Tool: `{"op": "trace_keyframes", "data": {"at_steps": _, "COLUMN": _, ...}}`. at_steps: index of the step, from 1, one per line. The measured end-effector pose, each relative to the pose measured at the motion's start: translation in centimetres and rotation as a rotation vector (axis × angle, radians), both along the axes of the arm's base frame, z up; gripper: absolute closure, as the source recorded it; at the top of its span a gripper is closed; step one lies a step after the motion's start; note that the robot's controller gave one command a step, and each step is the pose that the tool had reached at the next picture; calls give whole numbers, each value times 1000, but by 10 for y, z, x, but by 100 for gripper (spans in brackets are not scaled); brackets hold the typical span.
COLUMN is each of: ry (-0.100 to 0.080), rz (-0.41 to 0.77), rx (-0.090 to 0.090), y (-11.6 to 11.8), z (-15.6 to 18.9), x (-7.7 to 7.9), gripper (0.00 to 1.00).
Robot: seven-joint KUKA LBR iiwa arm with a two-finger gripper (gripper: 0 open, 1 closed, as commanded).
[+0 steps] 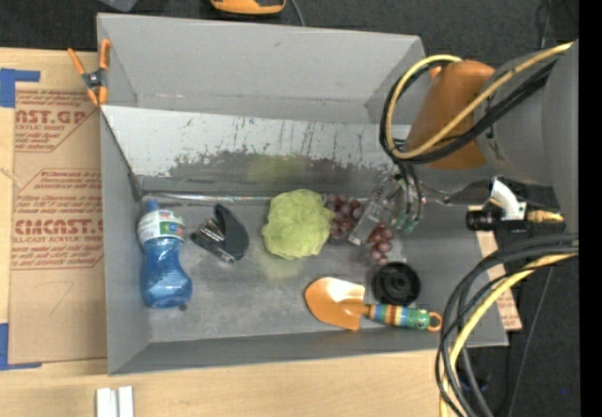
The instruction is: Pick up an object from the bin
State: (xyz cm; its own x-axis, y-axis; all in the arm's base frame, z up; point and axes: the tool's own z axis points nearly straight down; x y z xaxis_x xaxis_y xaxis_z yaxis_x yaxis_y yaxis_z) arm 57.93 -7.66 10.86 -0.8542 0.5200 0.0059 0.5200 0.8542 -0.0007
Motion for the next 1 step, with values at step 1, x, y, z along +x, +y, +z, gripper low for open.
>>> {"op": "trace_keyframes", "data": {"at_steps": 1, "ry": -7, "rz": 1, "rx": -1, "y": 0, "z": 35, "x": 2, "gripper": 100}}
